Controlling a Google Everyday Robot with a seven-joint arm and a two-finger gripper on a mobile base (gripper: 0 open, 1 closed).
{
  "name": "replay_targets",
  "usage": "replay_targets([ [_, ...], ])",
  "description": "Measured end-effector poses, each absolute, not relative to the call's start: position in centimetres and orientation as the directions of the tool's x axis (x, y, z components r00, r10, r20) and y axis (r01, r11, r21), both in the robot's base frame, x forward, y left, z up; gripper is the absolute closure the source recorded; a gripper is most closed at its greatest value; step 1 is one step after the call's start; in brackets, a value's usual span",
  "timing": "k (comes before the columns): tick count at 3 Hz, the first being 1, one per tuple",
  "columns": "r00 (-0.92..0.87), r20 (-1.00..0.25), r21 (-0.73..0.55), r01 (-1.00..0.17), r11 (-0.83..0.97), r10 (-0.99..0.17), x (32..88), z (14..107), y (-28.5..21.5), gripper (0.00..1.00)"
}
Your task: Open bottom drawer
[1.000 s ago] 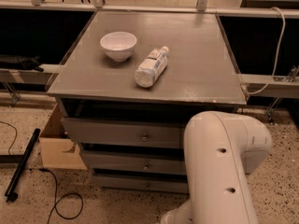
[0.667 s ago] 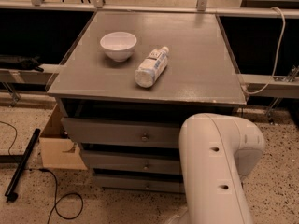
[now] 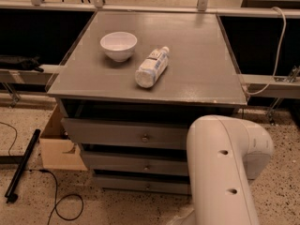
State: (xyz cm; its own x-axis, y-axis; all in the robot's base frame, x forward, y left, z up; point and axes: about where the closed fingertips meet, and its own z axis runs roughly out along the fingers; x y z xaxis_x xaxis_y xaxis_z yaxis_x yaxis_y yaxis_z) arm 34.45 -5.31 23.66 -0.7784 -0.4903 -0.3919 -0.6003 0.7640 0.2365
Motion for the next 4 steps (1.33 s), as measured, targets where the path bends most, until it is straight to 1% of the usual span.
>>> replay_targets([
  [1,-0.736,-0.497,0.23,-0.623,0.748,-0.46,34.1,25.4,-5.3,0.0],
  [2,-0.703,-0.564,0.215,-0.631,0.745,-0.433,34.4,26.7,-5.3,0.0],
  [3,-0.685,-0.633,0.226,-0.608,0.761,-0.359,34.2,27.8,-5.7,0.0],
  [4,-0.685,-0.633,0.226,-0.608,0.761,-0.359,34.2,27.8,-5.7,0.0],
])
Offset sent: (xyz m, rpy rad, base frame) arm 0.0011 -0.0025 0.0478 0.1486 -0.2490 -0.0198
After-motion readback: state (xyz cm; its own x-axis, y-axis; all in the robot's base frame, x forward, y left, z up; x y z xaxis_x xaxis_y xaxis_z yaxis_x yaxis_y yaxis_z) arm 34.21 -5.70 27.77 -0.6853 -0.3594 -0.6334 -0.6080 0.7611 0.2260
